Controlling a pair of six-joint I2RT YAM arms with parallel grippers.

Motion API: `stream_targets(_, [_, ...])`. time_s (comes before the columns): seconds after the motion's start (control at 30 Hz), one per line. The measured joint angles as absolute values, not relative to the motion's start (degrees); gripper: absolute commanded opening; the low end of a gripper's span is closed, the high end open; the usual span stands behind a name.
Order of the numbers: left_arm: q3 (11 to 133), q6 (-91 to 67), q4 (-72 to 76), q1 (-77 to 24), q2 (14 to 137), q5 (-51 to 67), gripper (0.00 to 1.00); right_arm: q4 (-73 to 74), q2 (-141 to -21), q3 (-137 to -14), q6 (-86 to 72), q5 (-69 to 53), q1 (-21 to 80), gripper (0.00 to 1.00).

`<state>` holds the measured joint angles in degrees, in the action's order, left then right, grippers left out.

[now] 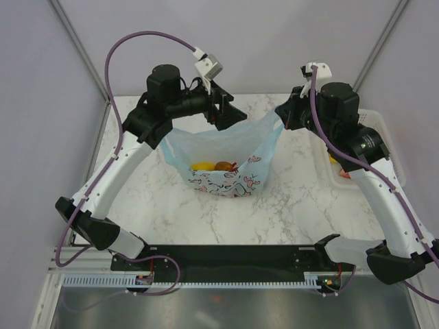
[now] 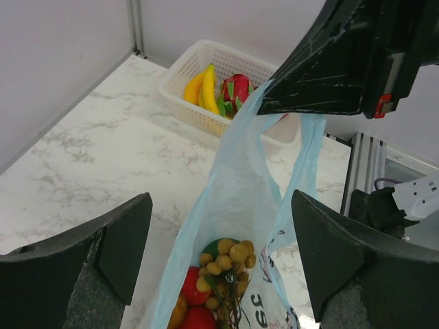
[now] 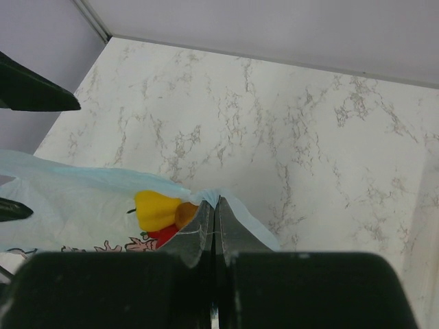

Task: Place the fake fruits into the plastic bag and tie a complex knot
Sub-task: Adjust the plastic bag at the center of the board.

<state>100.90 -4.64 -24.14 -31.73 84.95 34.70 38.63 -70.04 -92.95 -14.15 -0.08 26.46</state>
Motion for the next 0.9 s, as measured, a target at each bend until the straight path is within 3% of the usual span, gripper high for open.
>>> stream_targets(0.2, [101.03, -0.19, -17.54, -38.11, 89.95, 35.48, 0.9, 38.65, -70.72, -93.71, -14.15, -0.12, 26.46, 0.0])
stream_targets(0.43, [101.82, 0.49, -15.7, -39.0, 96.03, 37.85, 0.89, 38.68, -71.0, -94.06, -13.72, -0.12, 26.46, 0.0])
stream_targets(0.9, [98.87, 0.38, -12.25, -40.99, 95.53, 40.69, 0.86, 38.7, -71.83, -94.43, -13.21, 0.08, 26.46, 0.0])
